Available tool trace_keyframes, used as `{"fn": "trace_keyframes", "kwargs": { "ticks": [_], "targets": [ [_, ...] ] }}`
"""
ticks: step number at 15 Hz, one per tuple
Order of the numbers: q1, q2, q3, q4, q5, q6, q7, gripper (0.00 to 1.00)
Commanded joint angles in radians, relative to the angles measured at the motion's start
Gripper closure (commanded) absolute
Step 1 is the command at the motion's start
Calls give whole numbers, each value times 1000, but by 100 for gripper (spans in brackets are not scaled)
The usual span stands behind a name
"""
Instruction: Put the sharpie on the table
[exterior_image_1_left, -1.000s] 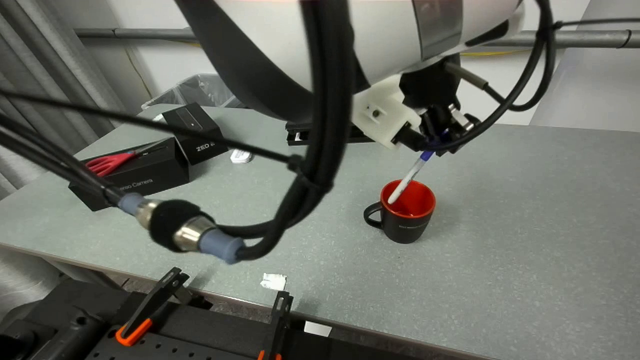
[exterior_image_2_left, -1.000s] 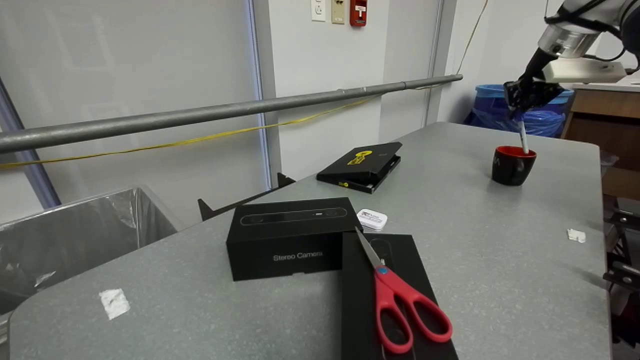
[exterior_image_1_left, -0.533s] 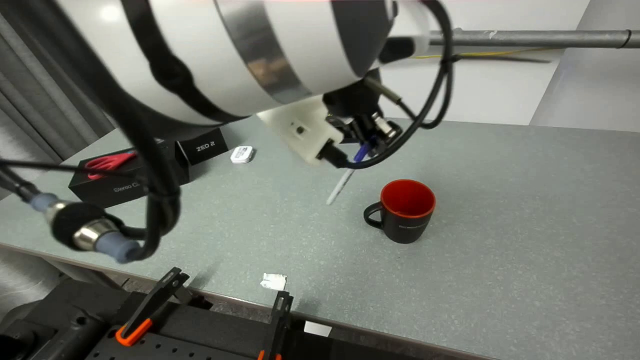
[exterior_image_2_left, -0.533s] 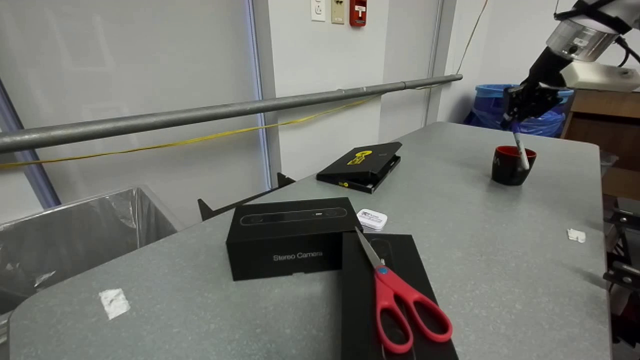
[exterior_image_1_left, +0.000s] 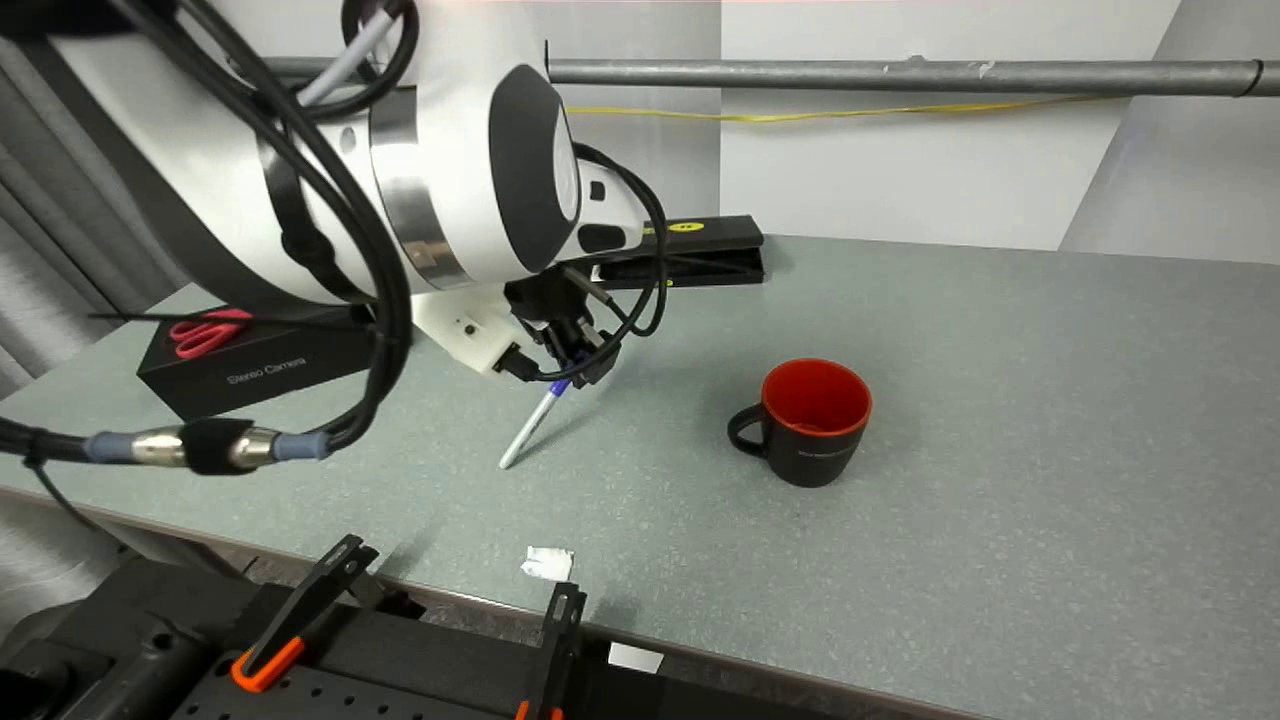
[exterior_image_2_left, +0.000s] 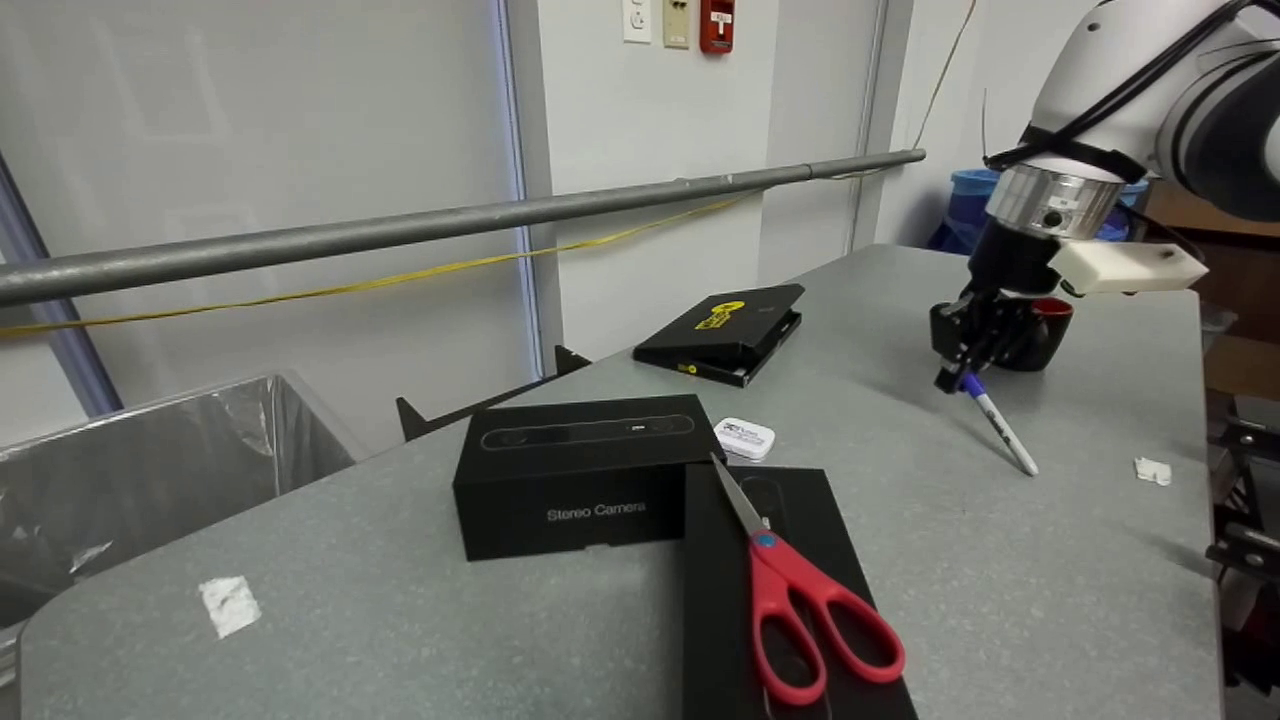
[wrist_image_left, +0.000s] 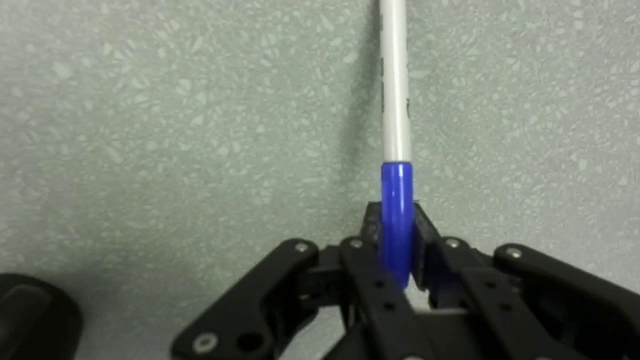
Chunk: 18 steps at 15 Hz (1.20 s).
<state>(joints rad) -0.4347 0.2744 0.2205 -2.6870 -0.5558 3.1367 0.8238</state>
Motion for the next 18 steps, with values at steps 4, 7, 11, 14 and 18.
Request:
{"fn": "trace_keyframes", "kwargs": {
  "ticks": [4, 7, 11, 14, 18],
  "targets": [
    [-175, 0, 156, 107, 39, -161, -140, 40],
    [-6, -35, 6, 102, 251, -142, -321, 16],
    [135, -69, -114, 108, 475, -174, -519, 0],
    [207, -54, -178, 107, 544, -163, -574, 0],
    [235, -67, -204, 112, 549, -195, -587, 0]
  ]
}}
